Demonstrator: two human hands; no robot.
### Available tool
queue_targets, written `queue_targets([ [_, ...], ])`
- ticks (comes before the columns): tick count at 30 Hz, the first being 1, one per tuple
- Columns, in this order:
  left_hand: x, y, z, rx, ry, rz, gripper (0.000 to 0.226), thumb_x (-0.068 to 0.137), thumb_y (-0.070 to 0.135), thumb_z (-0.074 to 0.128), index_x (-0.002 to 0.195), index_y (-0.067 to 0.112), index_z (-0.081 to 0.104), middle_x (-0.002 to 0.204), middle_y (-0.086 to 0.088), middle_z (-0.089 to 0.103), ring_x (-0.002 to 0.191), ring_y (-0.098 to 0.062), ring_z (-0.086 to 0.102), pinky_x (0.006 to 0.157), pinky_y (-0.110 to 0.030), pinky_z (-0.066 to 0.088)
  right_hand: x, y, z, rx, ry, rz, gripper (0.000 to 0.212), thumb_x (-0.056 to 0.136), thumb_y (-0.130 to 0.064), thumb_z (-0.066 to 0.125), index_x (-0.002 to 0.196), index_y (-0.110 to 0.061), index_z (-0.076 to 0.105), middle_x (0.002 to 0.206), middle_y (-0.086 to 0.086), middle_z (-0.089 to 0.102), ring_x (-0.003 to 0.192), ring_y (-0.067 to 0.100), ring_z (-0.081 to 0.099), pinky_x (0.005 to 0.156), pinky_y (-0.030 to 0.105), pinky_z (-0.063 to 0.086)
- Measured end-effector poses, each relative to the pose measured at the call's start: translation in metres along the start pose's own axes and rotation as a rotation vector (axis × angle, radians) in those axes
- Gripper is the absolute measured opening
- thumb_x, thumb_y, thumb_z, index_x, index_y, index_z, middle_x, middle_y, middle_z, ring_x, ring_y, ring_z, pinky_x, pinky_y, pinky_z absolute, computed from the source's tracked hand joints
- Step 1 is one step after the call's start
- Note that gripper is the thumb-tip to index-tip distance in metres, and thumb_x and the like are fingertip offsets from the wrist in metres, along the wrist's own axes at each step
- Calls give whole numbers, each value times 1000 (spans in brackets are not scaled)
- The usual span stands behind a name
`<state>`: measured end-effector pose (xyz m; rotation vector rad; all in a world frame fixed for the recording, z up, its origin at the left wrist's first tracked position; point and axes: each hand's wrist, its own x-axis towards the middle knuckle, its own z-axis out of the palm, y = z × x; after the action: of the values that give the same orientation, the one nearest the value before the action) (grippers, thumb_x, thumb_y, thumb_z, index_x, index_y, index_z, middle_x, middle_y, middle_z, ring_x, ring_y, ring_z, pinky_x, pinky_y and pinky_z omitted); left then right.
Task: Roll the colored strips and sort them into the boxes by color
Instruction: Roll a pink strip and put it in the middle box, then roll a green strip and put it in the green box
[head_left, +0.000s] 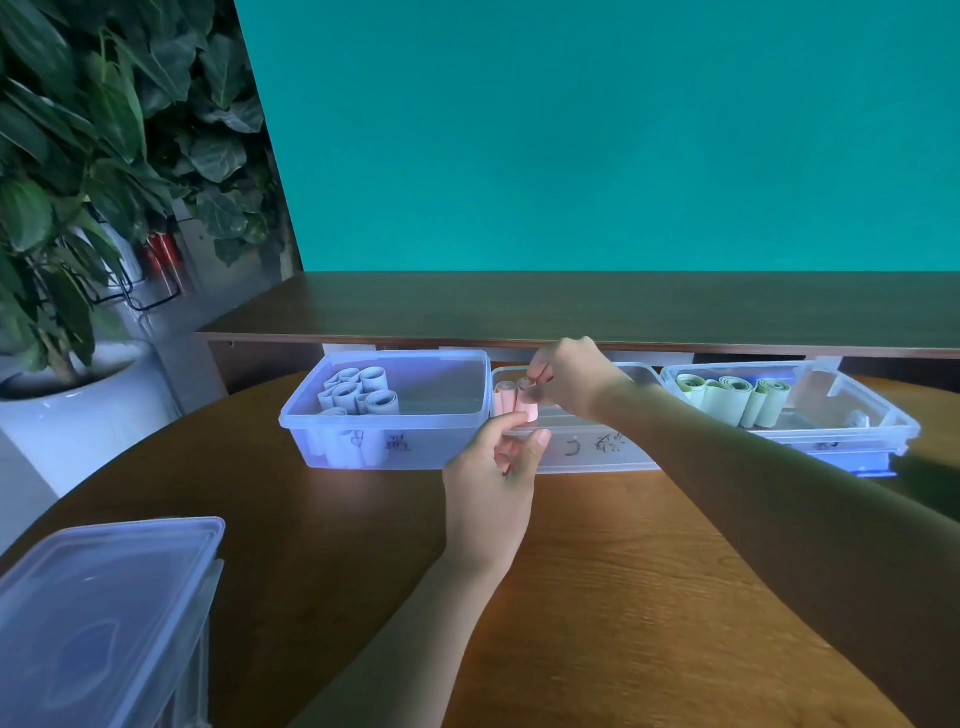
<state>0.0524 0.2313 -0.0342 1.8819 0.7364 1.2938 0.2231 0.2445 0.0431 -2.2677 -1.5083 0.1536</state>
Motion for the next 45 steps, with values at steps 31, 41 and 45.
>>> queue_targets([
  [31,-52,42,15,-110,-124,-87,32,91,39,69,122,30,65,84,4,71,66,-13,66,53,-16,50,-170,49,-42,313,313,60,20,86,-25,82,98,-12,75,68,-8,67,50,-4,57,55,10,41],
  [41,-109,90,74,-128,-538,-94,34,92,39,69,125,34,61,97,11,68,85,-7,68,70,-20,60,-324,102,-21,316,527,267,17,91,-32,75,99,-16,75,61,-16,62,48,2,58,53,9,41],
  [45,-128,105,94,-143,-597,-82,29,92,42,69,120,37,64,100,14,69,96,-7,66,87,-33,59,-365,107,-24,284,548,307,19,93,-34,72,104,-18,74,61,-13,63,49,4,59,54,10,43],
])
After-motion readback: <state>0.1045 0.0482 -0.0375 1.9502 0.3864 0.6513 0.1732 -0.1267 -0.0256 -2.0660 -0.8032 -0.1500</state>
